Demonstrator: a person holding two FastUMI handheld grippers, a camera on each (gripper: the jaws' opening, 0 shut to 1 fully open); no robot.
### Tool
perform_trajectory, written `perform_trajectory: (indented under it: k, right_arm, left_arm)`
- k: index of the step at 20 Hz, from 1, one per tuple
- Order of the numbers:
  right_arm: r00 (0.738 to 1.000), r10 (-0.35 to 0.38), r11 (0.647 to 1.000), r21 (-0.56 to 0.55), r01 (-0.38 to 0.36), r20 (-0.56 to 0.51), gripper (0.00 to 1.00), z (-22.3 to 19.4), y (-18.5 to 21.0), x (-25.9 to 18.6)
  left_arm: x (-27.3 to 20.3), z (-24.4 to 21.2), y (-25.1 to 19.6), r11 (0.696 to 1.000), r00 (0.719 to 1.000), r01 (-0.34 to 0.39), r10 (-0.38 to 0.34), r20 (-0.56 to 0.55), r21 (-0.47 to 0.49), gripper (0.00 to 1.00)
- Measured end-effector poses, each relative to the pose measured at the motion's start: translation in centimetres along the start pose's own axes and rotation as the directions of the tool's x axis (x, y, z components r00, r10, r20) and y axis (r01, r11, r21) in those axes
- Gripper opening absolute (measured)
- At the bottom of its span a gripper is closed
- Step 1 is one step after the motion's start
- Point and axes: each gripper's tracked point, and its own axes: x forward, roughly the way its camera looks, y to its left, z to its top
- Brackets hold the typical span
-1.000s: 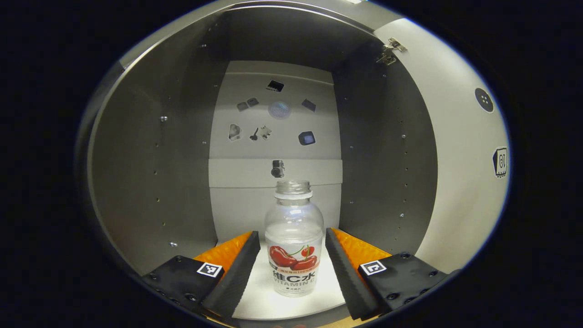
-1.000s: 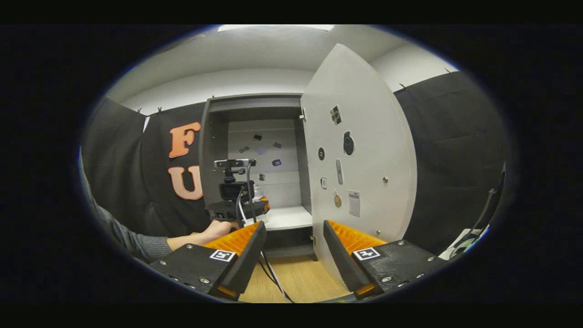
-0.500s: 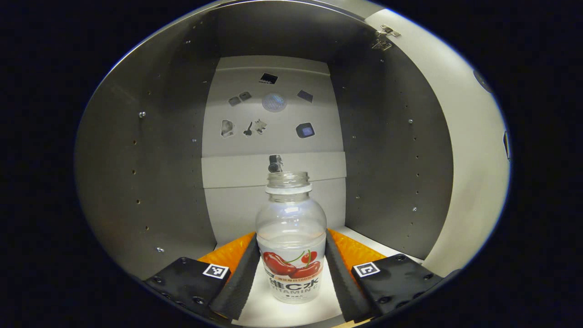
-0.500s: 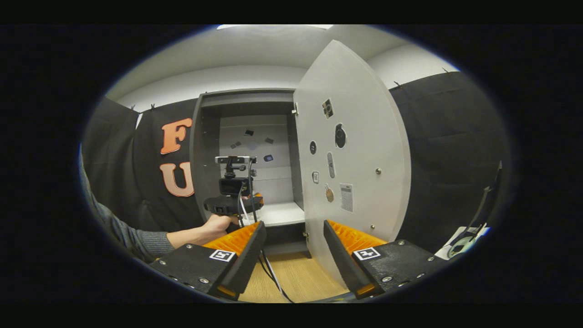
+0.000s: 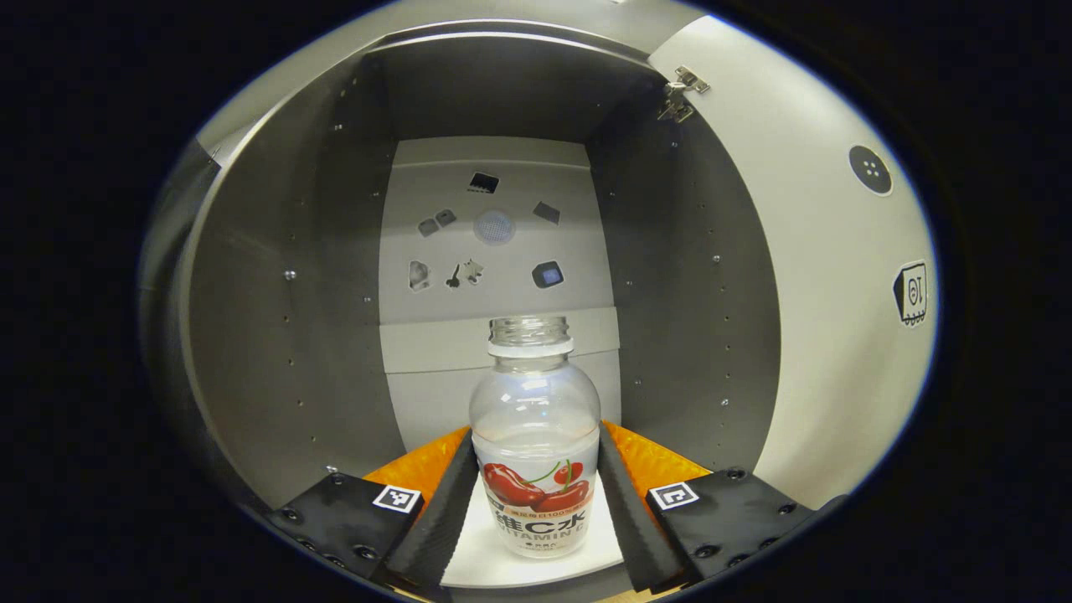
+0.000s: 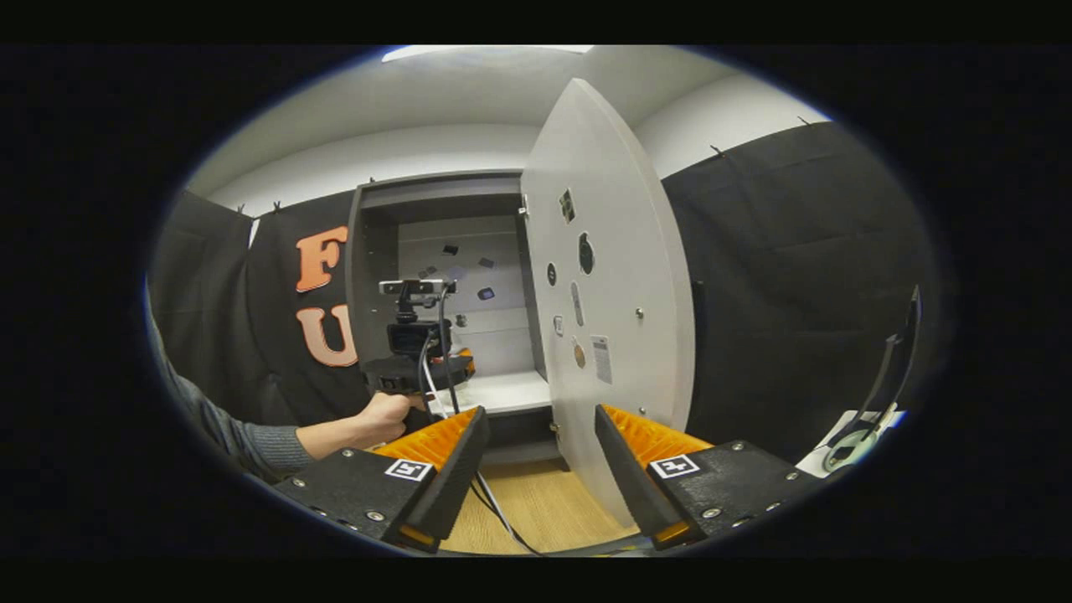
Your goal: Open the cabinet door with the right hand, grasp the bottle in the cabinet with the left hand and place it on the coaster, then close the cabinet door with the right hand.
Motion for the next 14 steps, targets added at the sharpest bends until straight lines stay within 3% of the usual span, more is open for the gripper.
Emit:
perform_trajectory:
  k: [8, 14]
  right_arm:
    - [0.996, 0.086, 0.995, 0.041, -0.086, -0.005, 0.80, -0.3, -0.3, -2.4]
    - [0.985, 0.175, 0.983, 0.052, -0.174, -0.011, 0.80, -0.8, 1.8, -3.7]
  left_arm:
    - [-7.7, 0.3, 2.7, 0.999, 0.999, -0.037, 0.037, -0.002, 0.004, 0.83]
    - [-14.0, -0.4, 5.7, 0.996, 0.996, -0.084, 0.084, -0.018, 0.015, 0.81]
